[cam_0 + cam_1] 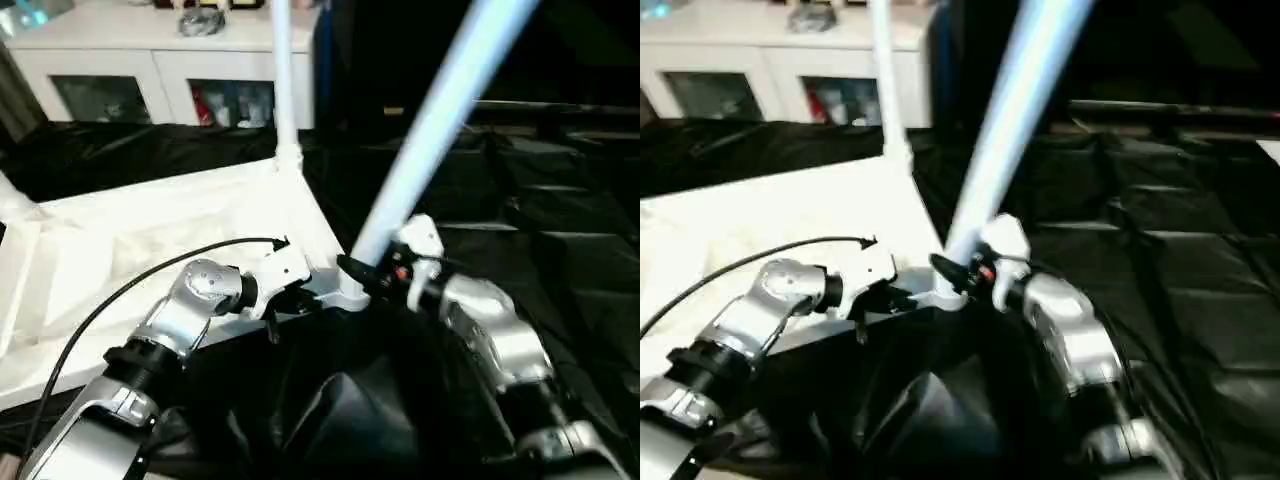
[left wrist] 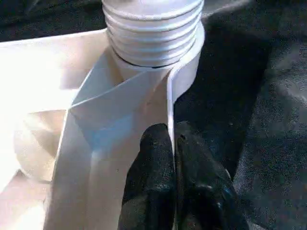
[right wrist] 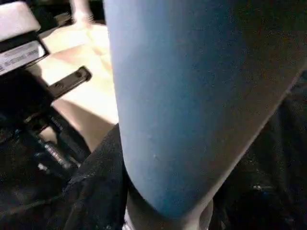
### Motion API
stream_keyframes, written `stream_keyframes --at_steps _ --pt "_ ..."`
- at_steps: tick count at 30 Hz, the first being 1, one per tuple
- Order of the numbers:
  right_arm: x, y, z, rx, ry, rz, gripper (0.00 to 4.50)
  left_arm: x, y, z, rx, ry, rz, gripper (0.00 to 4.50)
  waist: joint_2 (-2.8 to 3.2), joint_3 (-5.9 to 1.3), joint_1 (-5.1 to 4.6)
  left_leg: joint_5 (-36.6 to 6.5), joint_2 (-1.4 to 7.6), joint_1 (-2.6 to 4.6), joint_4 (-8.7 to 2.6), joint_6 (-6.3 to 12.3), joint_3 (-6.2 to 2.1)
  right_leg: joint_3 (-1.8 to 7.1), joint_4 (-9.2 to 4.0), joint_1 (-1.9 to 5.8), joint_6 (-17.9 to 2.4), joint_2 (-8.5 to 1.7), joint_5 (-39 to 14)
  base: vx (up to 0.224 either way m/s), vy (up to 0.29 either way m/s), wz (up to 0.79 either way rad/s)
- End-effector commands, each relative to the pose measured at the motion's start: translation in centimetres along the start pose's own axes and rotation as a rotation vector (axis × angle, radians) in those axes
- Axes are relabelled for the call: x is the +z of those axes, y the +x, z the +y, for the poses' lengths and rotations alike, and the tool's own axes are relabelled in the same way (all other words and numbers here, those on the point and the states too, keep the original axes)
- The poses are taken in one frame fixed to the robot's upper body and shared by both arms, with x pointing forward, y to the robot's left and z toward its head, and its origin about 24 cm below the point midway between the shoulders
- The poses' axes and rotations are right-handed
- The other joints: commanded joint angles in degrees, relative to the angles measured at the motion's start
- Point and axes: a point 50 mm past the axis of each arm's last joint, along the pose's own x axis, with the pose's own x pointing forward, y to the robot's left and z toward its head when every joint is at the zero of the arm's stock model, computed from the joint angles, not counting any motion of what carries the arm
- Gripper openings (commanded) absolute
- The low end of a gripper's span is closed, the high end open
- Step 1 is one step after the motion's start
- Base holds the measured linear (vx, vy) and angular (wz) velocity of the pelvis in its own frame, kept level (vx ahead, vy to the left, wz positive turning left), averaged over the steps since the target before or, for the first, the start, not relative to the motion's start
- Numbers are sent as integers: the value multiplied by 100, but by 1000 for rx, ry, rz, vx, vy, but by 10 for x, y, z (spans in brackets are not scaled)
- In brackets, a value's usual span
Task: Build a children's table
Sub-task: Insert table leg to table base
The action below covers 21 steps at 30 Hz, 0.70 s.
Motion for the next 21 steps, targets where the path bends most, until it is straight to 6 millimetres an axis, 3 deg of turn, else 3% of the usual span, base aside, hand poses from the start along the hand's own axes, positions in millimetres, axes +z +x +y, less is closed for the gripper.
stream_keyframes --at_steps 1,2,3,4,5,6,7,8,9,10,11,12,13,15,17,21 --pt "-50 1 16 75 102 248 189 13 0 2 -14 49 -31 0 -54 -171 77 -817 -47 -99 369 220 -413 608 -1265 129 110 -980 -6029 107 -98 -21" --pt "-50 1 16 85 105 255 189 13 0 1 -17 49 -31 0 -54 -171 77 -817 -47 -99 369 220 -413 608 -1265 129 110 -980 -6029 96 -19 -28" --pt "-51 3 17 107 112 271 189 13 0 1 -22 50 -31 0 109 -357 236 -546 207 -133 -282 139 -482 363 -923 271 -83 -563 -3691 96 -19 -28" --pt "-52 3 17 125 108 281 189 13 0 0 -27 51 -31 0 107 -394 99 -747 334 -18 -392 253 -483 276 -683 171 -614 -318 -1929 0 0 0" --pt "-51 4 17 134 99 286 189 13 0 0 -31 53 -32 0 141 -394 83 -891 359 0 -418 266 -455 273 -651 165 -866 -310 -1409 0 0 0" --pt "-50 5 15 138 95 289 189 13 0 -1 -36 56 -33 0 132 -336 27 -1403 363 -19 -484 305 -408 259 -707 193 -1103 -314 -1438 0 0 0" --pt "-49 6 15 141 94 288 189 13 0 -1 -37 57 -34 0 79 -304 -11 -1953 322 17 -479 213 -367 257 -796 164 -1057 -330 -2190 0 0 0" --pt "-47 6 14 153 90 284 189 14 1 -2 -42 62 -35 0 82 -300 -7 -2096 298 22 -474 161 -367 257 -846 163 -902 -367 -2737 0 0 0" --pt "-45 7 14 161 86 284 189 16 2 -3 -49 67 -41 0 29 -295 -18 -2058 304 -2 -485 170 -366 266 -871 168 -813 -376 -2871 0 0 0" --pt "-44 7 14 162 85 285 189 16 2 -3 -51 68 -42 0 45 -304 -4 -1979 316 -23 -499 190 -385 275 -878 179 -710 -394 -2966 0 0 0" --pt "-43 7 13 165 80 284 189 17 2 -4 -57 75 -48 0 9 -307 -9 -1907 326 -27 -508 201 -377 283 -890 173 -678 -395 -2936 0 0 0" --pt "-39 10 13 176 71 285 189 19 1 -5 -68 86 -56 0 41 -323 3 -1781 344 -22 -526 212 -380 288 -876 177 -718 -398 -2740 0 0 0" --pt "-39 10 13 178 70 285 189 20 1 -5 -69 87 -56 0 18 -306 -6 -1657 367 -57 -547 237 -379 299 -851 185 -799 -388 -2485 0 0 0" --pt "-34 12 14 201 50 289 189 22 -1 -6 -75 91 -64 0 12 -291 -10 -1608 376 -59 -556 242 -364 306 -834 178 -901 -375 -2261 0 0 0" --pt "-32 14 15 216 38 294 189 22 -2 -6 -78 93 -66 0 1 -265 -24 -1691 380 -68 -566 211 -361 305 -845 180 -925 -387 -2323 0 0 0" --pt "-28 16 15 228 25 291 189 21 -3 -10 -91 98 -67 0 -44 -212 -51 -1950 373 -45 -584 163 -364 310 -901 135 -782 -394 -2795 0 0 0"
